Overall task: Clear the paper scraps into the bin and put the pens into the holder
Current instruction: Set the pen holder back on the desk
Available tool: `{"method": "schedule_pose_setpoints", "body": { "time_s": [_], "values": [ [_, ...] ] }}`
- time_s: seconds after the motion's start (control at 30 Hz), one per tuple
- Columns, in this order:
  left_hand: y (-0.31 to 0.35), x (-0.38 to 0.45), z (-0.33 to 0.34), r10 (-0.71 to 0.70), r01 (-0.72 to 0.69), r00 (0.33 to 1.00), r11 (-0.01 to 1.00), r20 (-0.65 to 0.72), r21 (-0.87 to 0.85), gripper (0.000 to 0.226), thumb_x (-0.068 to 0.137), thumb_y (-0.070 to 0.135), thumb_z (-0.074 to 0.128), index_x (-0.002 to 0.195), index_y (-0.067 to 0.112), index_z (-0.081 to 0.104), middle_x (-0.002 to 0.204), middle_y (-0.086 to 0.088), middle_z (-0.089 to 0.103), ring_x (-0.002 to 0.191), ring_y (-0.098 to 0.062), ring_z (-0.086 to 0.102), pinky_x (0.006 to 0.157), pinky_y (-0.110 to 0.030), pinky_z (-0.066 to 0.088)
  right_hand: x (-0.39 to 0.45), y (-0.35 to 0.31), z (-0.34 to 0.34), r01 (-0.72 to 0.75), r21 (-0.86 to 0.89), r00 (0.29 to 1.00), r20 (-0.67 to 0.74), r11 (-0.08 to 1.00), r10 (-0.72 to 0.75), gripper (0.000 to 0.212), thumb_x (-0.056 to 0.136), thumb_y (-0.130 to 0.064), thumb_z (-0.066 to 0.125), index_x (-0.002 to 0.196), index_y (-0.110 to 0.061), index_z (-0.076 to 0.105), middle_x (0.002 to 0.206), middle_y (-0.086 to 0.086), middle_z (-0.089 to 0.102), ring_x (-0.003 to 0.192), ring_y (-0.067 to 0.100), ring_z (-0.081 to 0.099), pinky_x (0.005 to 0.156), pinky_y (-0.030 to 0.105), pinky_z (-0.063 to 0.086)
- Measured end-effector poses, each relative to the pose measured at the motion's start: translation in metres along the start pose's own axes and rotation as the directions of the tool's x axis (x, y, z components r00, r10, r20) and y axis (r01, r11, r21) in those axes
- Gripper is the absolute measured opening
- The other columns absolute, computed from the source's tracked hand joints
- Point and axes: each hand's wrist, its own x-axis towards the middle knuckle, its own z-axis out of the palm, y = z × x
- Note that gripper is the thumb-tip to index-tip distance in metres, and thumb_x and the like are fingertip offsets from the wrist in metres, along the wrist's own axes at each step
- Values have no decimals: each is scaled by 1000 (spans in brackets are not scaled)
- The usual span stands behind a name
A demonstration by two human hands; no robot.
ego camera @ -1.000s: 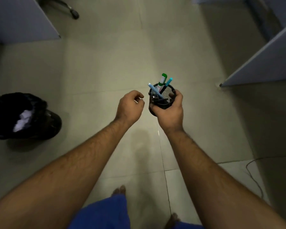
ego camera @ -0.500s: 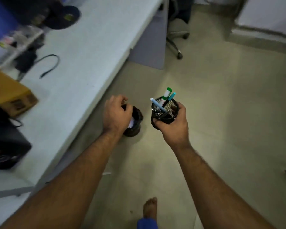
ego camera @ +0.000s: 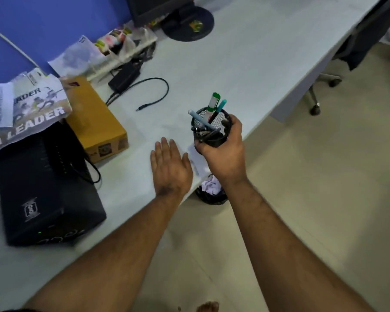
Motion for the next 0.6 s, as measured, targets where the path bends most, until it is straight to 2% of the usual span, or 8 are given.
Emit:
{"method": "schedule_pose_setpoints", "body": {
  "time_s": [0.2,0.3,0.47,0.53,0.6],
  "values": [
    [1,0,-4,-11,9,999,999,43,47,63,101,43,23,149,4,34,157,-17,31,148,-32,25,121,-47,21,45,-14,44,23,-46,998,67,999,-19,75,70,-22,83,133,-26,42,119,-15,62,104,3,63,79,4,46],
    [0,2,-5,-27,25,999,998,43,60,61,101,42,26,148,5,38,156,-17,34,147,-32,28,120,-47,22,57,-9,55,16,-36,995,95,999,-13,75,70,-23,85,132,-25,42,119,-15,62,106,2,63,85,9,49],
    [0,3,-4,-28,26,999,997,40,71,62,100,44,25,148,6,38,156,-16,34,147,-32,28,121,-45,20,66,-2,63,5,-28,993,116,1000,-2,73,69,-25,86,128,-34,43,120,-16,64,107,2,64,90,20,53],
    [1,3,-3,-28,25,999,997,44,72,61,100,43,26,148,6,39,156,-16,34,147,-32,29,121,-46,20,68,1,63,-24,-23,992,120,999,27,77,69,-24,86,132,-33,43,129,-8,62,115,8,61,97,26,52],
    [1,3,-4,-31,28,999,998,37,63,61,100,42,27,147,5,39,156,-17,34,146,-32,29,121,-47,22,64,0,60,-78,-55,987,139,995,85,93,72,-26,85,148,-25,31,146,0,50,131,15,50,104,23,42]
  ]
}}
